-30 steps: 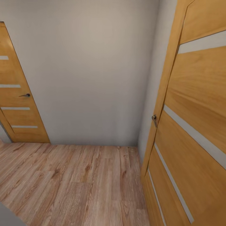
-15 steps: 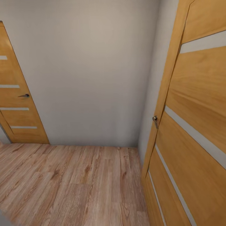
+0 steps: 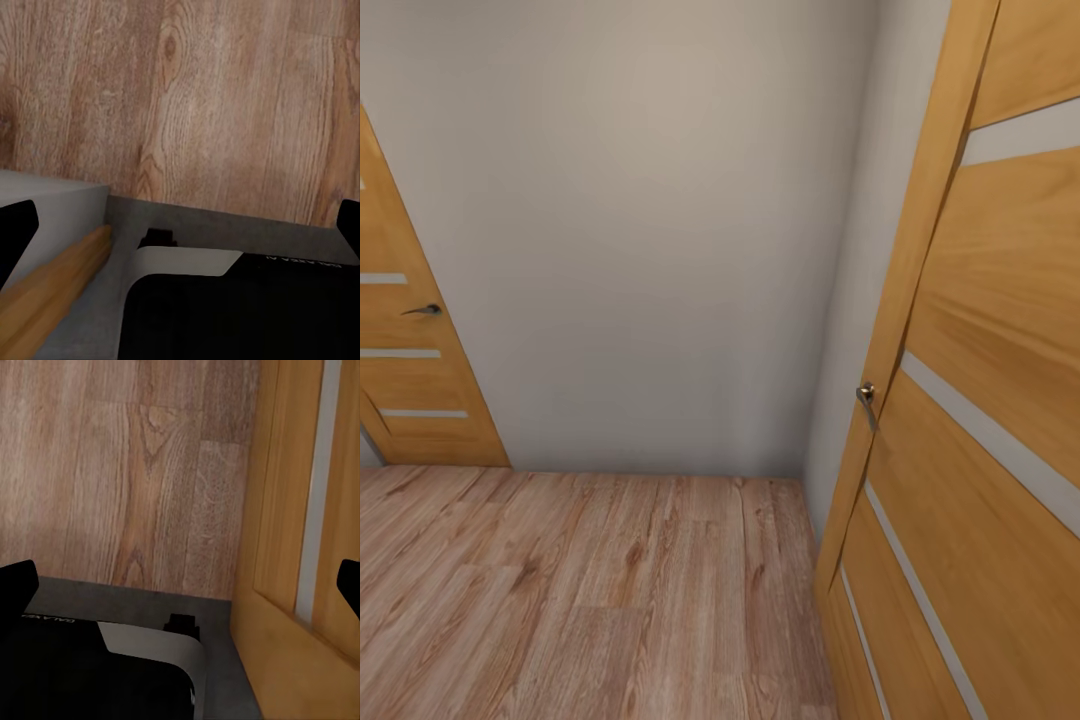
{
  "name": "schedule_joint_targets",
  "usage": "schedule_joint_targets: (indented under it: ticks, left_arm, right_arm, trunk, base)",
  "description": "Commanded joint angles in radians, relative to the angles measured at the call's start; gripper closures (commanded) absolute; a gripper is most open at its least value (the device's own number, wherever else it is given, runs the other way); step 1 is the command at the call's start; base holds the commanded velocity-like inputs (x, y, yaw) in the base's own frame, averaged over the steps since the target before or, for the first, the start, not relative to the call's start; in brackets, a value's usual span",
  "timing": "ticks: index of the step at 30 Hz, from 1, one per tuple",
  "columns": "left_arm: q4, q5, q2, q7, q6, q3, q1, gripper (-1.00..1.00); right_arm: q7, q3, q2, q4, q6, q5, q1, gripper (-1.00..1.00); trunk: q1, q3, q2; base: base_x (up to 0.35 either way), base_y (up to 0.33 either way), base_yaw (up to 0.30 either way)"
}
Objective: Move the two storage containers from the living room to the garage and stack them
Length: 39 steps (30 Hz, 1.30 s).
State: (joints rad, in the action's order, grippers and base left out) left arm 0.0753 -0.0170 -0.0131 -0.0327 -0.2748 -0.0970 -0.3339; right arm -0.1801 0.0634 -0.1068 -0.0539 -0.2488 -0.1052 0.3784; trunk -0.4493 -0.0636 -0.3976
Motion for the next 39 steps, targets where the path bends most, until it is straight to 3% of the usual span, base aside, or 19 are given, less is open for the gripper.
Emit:
schedule_joint_targets:
  ticks: [1, 21, 28, 39]
  left_arm:
    - [0.005, -0.001, 0.000, -0.001, -0.007, -0.006, -0.002, -1.00]
    - [0.005, -0.001, -0.001, -0.001, -0.007, -0.006, -0.002, -1.00]
    - [0.005, -0.001, 0.000, -0.001, -0.007, -0.006, -0.002, -1.00]
    - [0.005, -0.001, -0.002, -0.001, -0.007, -0.006, -0.002, -1.00]
  right_arm:
    - [-0.001, 0.007, -0.001, -0.004, -0.007, -0.010, 0.002, -1.00]
    - [-0.001, 0.007, -0.001, -0.004, -0.007, -0.010, 0.002, -1.00]
    - [-0.001, 0.007, -0.001, -0.004, -0.007, -0.010, 0.002, -1.00]
    - [-0.001, 0.007, -0.001, -0.004, -0.007, -0.010, 0.002, -1.00]
  trunk:
    - [-0.001, -0.002, -0.002]
    - [-0.001, -0.002, -0.002]
    - [-0.001, -0.002, -0.002]
    - [-0.001, -0.002, -0.002]
  base:
    - [0.032, 0.000, 0.000]
    - [0.005, 0.000, 0.000]
    - [0.226, 0.000, 0.000]
    - [0.022, 0.000, 0.000]
